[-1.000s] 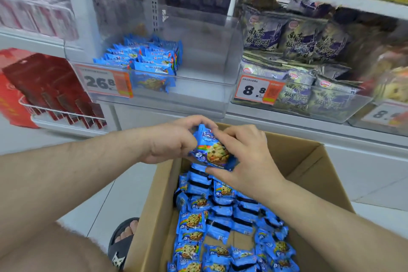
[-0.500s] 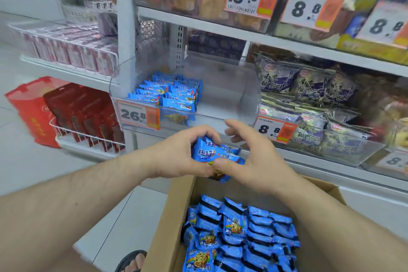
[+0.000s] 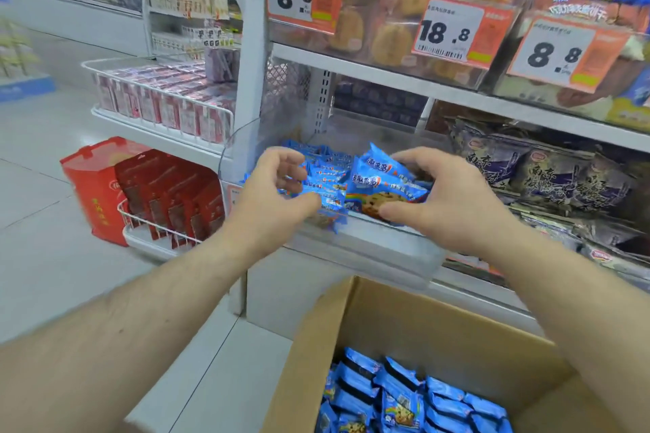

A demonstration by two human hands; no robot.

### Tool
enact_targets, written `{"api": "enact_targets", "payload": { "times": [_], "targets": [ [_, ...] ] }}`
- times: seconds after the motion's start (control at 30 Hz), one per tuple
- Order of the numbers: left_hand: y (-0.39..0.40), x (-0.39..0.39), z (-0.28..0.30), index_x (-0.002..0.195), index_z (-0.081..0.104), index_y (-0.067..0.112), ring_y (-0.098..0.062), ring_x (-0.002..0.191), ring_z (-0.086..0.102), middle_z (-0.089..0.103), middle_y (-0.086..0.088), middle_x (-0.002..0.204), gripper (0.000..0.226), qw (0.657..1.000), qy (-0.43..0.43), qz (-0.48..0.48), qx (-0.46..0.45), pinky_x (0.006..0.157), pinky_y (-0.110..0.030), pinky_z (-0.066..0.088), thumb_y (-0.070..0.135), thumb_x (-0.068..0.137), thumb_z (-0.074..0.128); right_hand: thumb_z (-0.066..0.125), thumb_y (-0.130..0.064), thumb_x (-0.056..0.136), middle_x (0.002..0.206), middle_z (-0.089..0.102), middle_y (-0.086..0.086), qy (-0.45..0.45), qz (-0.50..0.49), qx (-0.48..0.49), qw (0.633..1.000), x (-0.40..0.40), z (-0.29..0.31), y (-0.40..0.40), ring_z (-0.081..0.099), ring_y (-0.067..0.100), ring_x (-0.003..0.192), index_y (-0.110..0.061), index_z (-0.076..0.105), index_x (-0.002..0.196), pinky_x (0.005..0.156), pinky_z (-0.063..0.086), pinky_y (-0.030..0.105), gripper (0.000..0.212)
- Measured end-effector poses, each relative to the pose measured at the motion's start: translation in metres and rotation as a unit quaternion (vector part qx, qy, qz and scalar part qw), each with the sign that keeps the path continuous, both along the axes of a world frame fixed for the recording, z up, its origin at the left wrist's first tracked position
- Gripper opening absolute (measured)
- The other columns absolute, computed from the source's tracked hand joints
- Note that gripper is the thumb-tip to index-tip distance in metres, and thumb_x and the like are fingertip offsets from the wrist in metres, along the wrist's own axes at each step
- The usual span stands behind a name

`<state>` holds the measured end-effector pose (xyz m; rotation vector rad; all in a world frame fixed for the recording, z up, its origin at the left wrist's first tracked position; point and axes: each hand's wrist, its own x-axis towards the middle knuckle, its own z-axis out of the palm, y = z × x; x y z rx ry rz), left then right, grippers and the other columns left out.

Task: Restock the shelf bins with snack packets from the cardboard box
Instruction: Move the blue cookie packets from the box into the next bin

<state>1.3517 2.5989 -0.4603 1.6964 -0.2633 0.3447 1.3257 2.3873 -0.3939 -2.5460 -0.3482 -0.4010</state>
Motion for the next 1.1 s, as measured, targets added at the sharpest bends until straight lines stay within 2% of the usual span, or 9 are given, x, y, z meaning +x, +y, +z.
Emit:
{"api": "enact_targets", "payload": {
  "times": [0.1,0.2,0.37,0.43,0.57,0.7,0.9,1.0,1.1],
  "targets": [
    [0.018,0.017,-0.006,0.087,0.050,0.032,-0.009,0.089,0.057,0.059,0.015,0.086,0.025,0.987,-0.011,0.149,0.054,0.091,-0.037,0.044,0.014,0.073,0.060,0.083,-0.032,0.061,0.093,0.070,-0.011,0.064,0.000,-0.005,0.998,0.038,0.008,0.001,0.066,0.012,0.088,-0.028,0.068,0.102,0.082,0.053,0.030,0.044],
    [0.023,0.025,-0.016,0.097,0.054,0.031,-0.019,0.106,0.053,0.058,0.021,0.084,0.026,0.967,0.008,0.219,0.128,0.085,-0.033,0.029,0.015,0.076,0.055,0.087,-0.026,0.063,0.096,0.073,-0.004,0.143,0.028,-0.007,0.989,0.071,-0.006,0.011,0.068,0.020,0.094,-0.023,0.069,0.103,0.089,0.053,0.042,0.044],
    [0.020,0.026,-0.020,0.107,0.054,0.028,-0.019,0.109,0.047,0.055,0.017,0.087,0.022,0.965,0.056,0.235,0.105,0.089,-0.032,0.025,0.016,0.089,0.051,0.089,-0.026,0.065,0.103,0.068,0.001,0.211,0.055,-0.040,0.975,0.102,-0.033,0.036,0.063,0.023,0.094,-0.020,0.065,0.107,0.080,0.049,0.032,0.049],
    [0.020,0.027,-0.022,0.100,0.053,0.032,-0.019,0.107,0.049,0.057,0.012,0.095,0.016,0.967,0.058,0.236,0.079,0.095,-0.035,0.029,0.021,0.089,0.052,0.090,-0.035,0.063,0.099,0.062,-0.004,0.231,0.063,-0.092,0.967,0.105,-0.037,0.045,0.056,0.017,0.088,-0.021,0.063,0.110,0.072,0.042,0.026,0.056],
    [0.022,0.033,-0.027,0.082,0.054,0.043,-0.023,0.102,0.057,0.062,0.008,0.095,0.012,0.971,0.053,0.234,0.009,0.098,-0.051,0.040,0.033,0.077,0.050,0.088,-0.047,0.061,0.107,0.056,-0.006,0.209,0.067,-0.209,0.953,0.109,-0.038,0.057,0.052,0.016,0.093,-0.025,0.060,0.120,0.077,0.040,0.025,0.069],
    [0.020,0.035,-0.026,0.079,0.054,0.041,-0.022,0.103,0.056,0.061,0.009,0.093,0.011,0.969,0.067,0.239,-0.013,0.098,-0.050,0.041,0.031,0.076,0.050,0.087,-0.058,0.055,0.093,0.055,-0.008,0.168,0.074,-0.261,0.948,0.108,-0.044,0.062,0.051,0.016,0.086,-0.024,0.059,0.103,0.065,0.040,0.028,0.065],
    [0.017,0.033,-0.025,0.079,0.052,0.037,-0.022,0.103,0.056,0.061,0.007,0.096,0.009,0.968,0.063,0.242,0.000,0.098,-0.050,0.041,0.030,0.075,0.050,0.084,-0.058,0.056,0.072,0.059,-0.004,0.113,0.106,-0.332,0.931,0.109,-0.049,0.069,0.050,0.017,0.064,-0.019,0.055,0.080,0.049,0.032,0.027,0.053],
    [0.018,0.031,-0.023,0.079,0.052,0.036,-0.021,0.102,0.056,0.061,0.006,0.097,0.008,0.968,0.060,0.242,0.013,0.097,-0.050,0.041,0.030,0.075,0.049,0.087,-0.046,0.060,0.060,0.066,-0.005,0.197,0.102,-0.283,0.933,0.111,-0.041,0.067,0.059,0.009,0.050,-0.019,0.059,0.081,0.051,0.039,0.021,0.044],
    [0.019,0.031,-0.022,0.086,0.055,0.032,-0.021,0.101,0.055,0.060,0.007,0.094,0.009,0.967,0.054,0.245,0.036,0.098,-0.049,0.039,0.025,0.081,0.052,0.087,-0.030,0.069,0.072,0.074,0.005,0.296,0.092,-0.158,0.938,0.114,-0.034,0.058,0.068,0.011,0.057,-0.016,0.066,0.092,0.061,0.054,0.024,0.034]
  ]
}}
